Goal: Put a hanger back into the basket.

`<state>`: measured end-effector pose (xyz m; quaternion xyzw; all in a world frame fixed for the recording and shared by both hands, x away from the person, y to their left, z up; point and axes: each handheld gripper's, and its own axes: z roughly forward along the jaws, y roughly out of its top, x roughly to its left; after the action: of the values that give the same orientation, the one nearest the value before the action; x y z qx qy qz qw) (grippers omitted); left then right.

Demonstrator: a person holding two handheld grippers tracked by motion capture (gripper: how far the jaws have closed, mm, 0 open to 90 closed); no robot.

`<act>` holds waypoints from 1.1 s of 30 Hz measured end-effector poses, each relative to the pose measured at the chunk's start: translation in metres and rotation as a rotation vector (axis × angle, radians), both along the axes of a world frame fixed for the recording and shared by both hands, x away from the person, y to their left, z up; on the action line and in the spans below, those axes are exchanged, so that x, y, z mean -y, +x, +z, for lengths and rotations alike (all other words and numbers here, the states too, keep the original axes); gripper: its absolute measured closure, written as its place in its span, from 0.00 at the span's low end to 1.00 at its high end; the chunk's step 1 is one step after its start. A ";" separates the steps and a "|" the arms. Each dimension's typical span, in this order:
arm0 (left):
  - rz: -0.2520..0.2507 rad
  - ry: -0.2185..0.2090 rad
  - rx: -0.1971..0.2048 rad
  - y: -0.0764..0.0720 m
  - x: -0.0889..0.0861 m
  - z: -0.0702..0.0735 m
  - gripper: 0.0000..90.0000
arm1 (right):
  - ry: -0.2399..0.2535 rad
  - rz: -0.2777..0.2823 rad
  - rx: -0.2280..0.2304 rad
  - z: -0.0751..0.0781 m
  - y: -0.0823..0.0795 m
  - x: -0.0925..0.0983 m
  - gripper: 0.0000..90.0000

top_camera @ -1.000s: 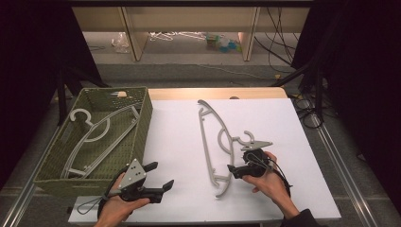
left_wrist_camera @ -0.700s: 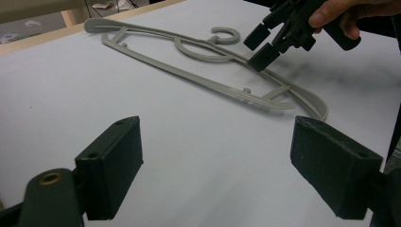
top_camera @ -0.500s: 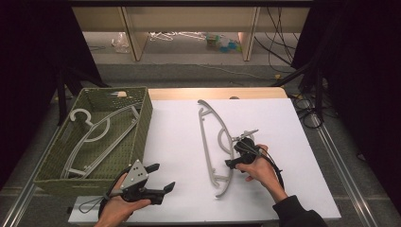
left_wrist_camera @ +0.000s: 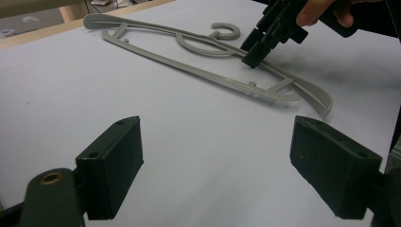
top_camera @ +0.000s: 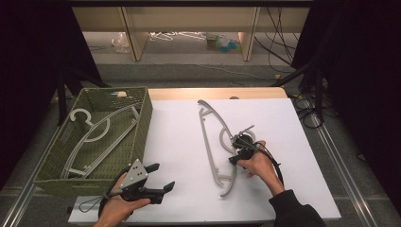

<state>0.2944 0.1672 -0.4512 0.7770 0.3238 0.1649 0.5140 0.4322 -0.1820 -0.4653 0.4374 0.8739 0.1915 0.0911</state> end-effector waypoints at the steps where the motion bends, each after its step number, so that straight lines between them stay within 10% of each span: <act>1: 0.004 0.004 0.004 0.000 -0.001 0.000 0.20 | -0.011 0.002 -0.013 0.001 0.003 0.000 0.65; 16: -0.007 0.017 0.012 0.002 -0.002 -0.001 0.21 | -0.042 0.057 -0.069 0.004 0.013 0.000 0.77; 33: -0.010 0.025 0.005 0.004 0.002 -0.002 0.22 | -0.146 0.179 0.002 0.006 0.011 -0.005 0.92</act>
<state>0.2986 0.1652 -0.4536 0.7846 0.3164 0.1680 0.5060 0.4434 -0.1771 -0.4592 0.3497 0.9209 0.1353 0.1063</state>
